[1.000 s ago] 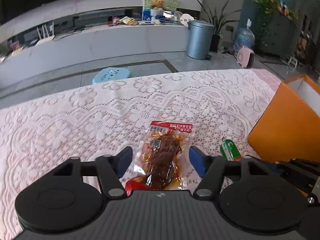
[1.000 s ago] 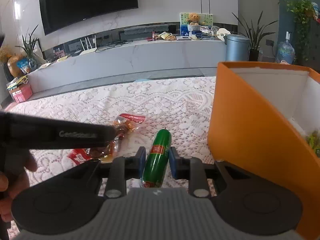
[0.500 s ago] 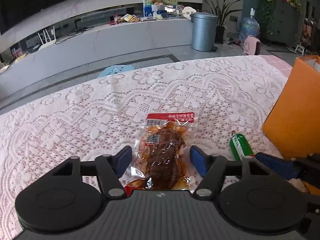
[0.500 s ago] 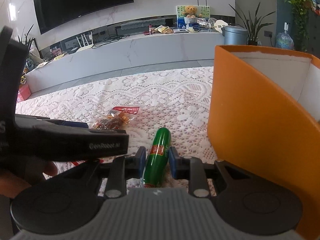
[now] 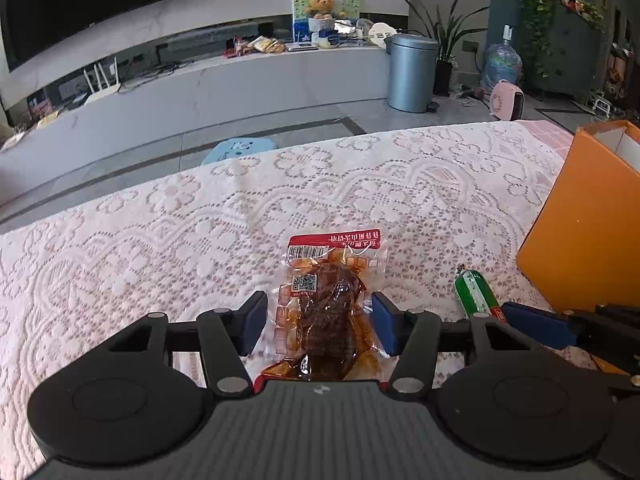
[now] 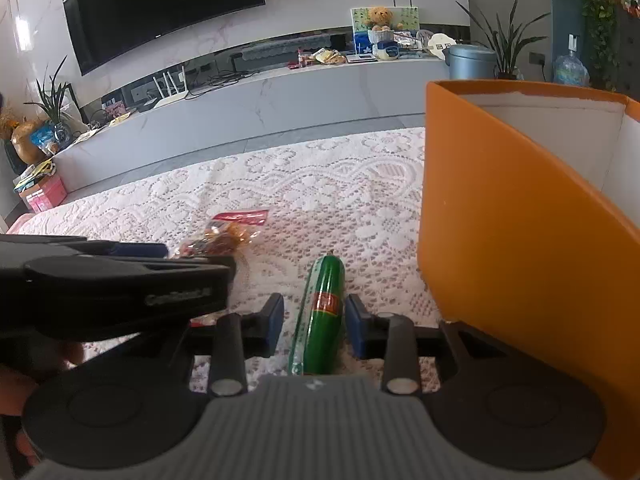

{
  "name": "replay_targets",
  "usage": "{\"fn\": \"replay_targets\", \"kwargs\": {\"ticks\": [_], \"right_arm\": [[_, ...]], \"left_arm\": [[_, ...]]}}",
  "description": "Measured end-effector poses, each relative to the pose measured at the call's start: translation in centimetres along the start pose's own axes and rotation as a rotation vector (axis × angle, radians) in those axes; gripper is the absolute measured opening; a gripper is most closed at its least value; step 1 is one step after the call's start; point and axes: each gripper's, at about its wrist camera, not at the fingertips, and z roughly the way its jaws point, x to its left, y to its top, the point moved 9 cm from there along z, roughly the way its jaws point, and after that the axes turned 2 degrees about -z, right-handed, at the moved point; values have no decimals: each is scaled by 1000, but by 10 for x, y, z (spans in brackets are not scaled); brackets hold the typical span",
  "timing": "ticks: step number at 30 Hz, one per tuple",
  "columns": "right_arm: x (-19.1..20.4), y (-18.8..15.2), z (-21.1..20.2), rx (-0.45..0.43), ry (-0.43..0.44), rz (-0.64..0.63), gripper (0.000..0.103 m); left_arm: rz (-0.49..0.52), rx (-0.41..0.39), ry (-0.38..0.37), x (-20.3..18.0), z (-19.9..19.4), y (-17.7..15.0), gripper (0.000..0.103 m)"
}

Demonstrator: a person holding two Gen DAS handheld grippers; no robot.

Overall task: Organize snacks
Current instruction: 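Carry both snacks over the orange box and open both tools to drop them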

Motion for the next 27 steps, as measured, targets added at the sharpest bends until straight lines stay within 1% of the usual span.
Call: {"fn": "replay_targets", "kwargs": {"ticks": [3, 5, 9, 11, 16, 20, 27], "right_arm": [[0, -1, 2, 8, 9, 5, 31], [0, -1, 2, 7, 6, 2, 21], [1, 0, -1, 2, 25, 14, 21], [4, 3, -6, -17, 24, -5, 20], [11, 10, -24, -62, 53, -23, 20], [12, 15, -46, -89, 65, -30, 20], [16, 18, -91, -110, 81, -70, 20]], "left_arm": [[-20, 12, -11, 2, -4, -2, 61], [-33, 6, -7, 4, -9, -3, 61], [-53, -8, -9, 6, -18, -2, 61], [-67, -17, -8, 7, -24, 0, 61], [-82, -45, 7, 10, -48, 5, 61], [-105, -66, 18, 10, -75, 7, 61], [-142, -138, -3, -6, -129, 11, 61]]}}
